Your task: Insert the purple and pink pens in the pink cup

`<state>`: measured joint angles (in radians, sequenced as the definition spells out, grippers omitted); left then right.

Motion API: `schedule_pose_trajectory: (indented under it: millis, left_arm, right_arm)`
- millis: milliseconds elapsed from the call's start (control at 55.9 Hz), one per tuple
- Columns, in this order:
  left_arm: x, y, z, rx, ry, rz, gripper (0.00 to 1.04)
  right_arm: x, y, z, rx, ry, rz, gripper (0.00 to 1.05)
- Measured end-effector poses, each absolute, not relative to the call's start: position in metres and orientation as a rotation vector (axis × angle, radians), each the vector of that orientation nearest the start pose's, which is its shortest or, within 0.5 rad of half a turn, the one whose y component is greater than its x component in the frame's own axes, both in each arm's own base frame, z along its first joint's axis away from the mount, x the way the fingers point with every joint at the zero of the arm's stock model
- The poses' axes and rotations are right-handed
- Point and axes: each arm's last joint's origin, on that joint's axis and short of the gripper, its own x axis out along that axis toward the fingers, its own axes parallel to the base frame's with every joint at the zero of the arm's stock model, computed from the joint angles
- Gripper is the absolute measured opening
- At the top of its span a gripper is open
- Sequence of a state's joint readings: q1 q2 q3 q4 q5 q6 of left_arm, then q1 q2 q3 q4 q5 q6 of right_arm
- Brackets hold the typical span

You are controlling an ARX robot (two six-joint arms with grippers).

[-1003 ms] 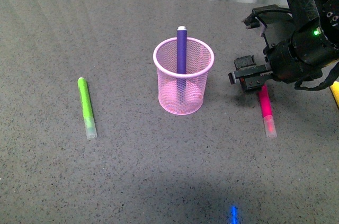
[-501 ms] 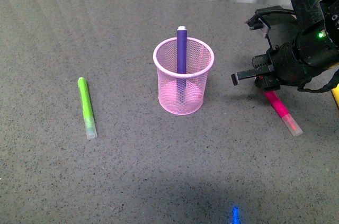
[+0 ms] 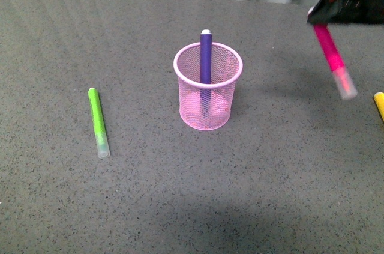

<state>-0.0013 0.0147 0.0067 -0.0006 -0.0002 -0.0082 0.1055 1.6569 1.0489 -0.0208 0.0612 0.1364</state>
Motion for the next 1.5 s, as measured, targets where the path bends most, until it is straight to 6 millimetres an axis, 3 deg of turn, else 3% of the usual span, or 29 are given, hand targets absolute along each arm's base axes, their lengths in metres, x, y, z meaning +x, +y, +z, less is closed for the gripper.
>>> schedule_pose_trajectory:
  millis: [72,179,519,752,877,1128,1343,1504]
  left_arm:
    - [0.098,0.0,0.165,-0.008,0.009,-0.001,0.97]
    - [0.098,0.0,0.165,-0.008,0.009,-0.001,0.97]
    - [0.098,0.0,0.165,-0.008,0.009,-0.001,0.97]
    - [0.098,0.0,0.165,-0.008,0.009,-0.001,0.97]
    - [0.098,0.0,0.165,-0.008,0.009,-0.001,0.97]
    - [0.098,0.0,0.165,-0.008,0.009,-0.001,0.97]
    - [0.098,0.0,0.165,-0.008,0.009,-0.001,0.97]
    - [0.098,0.0,0.165,-0.008,0.009,-0.001,0.97]
  right_arm:
    - [0.348,0.044,0.243,0.151,0.554,-0.004,0.07]
    - [0.349,0.07,0.253,0.252,0.49,-0.006,0.07]
    - [0.365,0.14,0.233,0.461,0.477,0.025,0.07]
    - [0.379,0.169,0.215,0.54,0.436,0.03,0.07]
    - [0.385,0.17,0.207,0.56,0.403,0.036,0.07]
    - [0.39,0.147,0.197,0.573,0.37,0.035,0.07]
    - [0.387,0.13,0.182,0.58,0.369,0.004,0.07]
    - [0.382,0.129,0.175,0.593,0.378,0.01,0.07]
